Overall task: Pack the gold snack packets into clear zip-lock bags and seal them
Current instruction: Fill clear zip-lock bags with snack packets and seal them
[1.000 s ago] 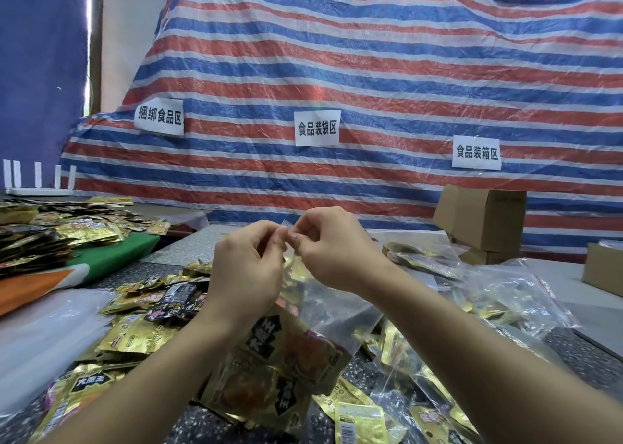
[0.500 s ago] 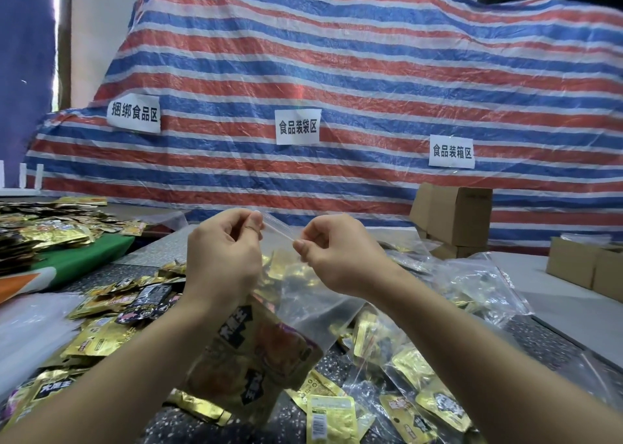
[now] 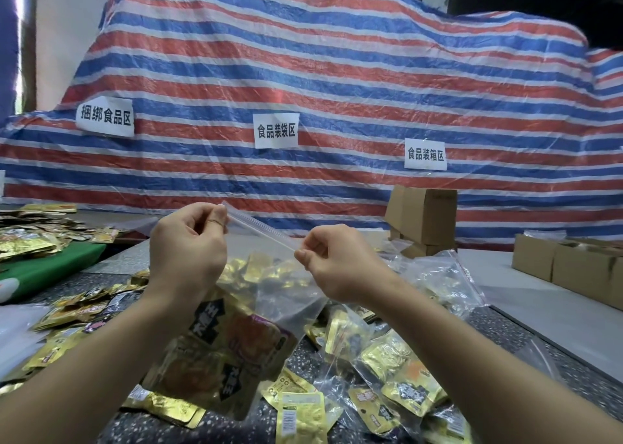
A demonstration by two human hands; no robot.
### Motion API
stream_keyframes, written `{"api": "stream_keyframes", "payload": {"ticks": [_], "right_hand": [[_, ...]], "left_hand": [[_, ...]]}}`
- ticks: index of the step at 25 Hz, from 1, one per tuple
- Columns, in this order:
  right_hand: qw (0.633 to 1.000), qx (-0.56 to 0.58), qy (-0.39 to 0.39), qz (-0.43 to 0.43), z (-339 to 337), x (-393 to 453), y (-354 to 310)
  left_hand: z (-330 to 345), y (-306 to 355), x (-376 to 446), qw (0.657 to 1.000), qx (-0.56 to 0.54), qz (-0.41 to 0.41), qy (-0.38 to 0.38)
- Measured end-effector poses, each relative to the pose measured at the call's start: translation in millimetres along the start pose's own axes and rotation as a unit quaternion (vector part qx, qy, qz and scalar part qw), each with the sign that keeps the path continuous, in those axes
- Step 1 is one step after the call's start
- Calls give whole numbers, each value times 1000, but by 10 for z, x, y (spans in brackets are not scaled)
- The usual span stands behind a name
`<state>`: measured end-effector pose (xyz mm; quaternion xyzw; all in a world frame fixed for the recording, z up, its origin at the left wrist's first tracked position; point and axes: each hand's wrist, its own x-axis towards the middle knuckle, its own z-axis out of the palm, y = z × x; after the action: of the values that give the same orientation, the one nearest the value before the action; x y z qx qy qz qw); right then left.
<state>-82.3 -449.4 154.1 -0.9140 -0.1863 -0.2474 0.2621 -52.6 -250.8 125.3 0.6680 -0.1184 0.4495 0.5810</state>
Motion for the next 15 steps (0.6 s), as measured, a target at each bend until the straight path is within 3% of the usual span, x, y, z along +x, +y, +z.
{"api": "stream_keyframes", "payload": {"ticks": [15], "right_hand": [[998, -35, -38, -31, -57, -161, 107]], "left_hand": [[-67, -31, -7, 999, 7, -16, 31]]}}
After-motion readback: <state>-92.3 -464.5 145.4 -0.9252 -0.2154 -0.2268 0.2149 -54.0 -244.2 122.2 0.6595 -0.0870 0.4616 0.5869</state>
